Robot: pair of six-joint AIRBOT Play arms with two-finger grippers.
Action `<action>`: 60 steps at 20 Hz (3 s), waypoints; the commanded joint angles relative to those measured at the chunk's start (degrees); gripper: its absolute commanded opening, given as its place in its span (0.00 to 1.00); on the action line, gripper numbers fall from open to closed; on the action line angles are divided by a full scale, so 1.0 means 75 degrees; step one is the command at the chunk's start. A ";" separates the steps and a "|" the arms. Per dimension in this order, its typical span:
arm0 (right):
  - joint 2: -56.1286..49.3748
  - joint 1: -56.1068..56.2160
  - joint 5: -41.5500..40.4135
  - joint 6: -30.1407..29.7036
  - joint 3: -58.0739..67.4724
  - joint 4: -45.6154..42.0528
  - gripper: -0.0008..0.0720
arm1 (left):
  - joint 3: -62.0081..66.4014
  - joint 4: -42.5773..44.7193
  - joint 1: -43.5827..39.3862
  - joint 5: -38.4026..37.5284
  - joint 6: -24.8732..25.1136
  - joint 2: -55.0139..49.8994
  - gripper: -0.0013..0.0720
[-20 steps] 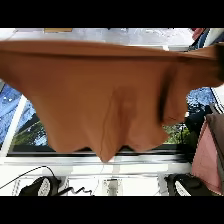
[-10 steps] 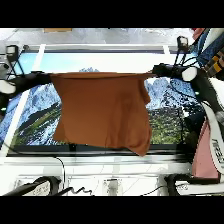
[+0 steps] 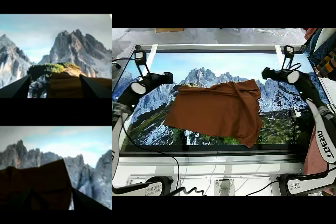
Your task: Fold the clothes and pants, and hang the long-sleeved shirts on hangers.
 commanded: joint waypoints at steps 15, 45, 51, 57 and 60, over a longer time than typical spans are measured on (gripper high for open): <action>0.0224 -0.1781 0.6636 -0.3864 -0.5767 0.4322 0.49 | -0.0889 0.1183 0.3491 -0.6091 -0.0399 0.0947 0.97; 0.4033 0.0321 0.1775 -0.1192 -0.5592 0.1515 0.03 | -0.2943 0.0026 0.2518 -0.5843 -0.0076 0.0047 0.96; 0.4033 0.0321 0.1784 -0.1195 -0.5592 0.1524 0.03 | -0.3008 -0.1037 0.2122 -0.4266 -0.0227 -0.0711 0.76; 0.4042 0.0315 0.1754 -0.1204 -0.5386 0.1311 0.03 | -0.2361 -0.1434 0.2130 -0.3856 -0.0143 -0.0478 0.04; 0.4054 0.0321 0.2148 -0.1227 -0.4398 0.1279 0.03 | -0.1215 -0.1431 0.2130 -0.4176 0.0096 0.0268 0.04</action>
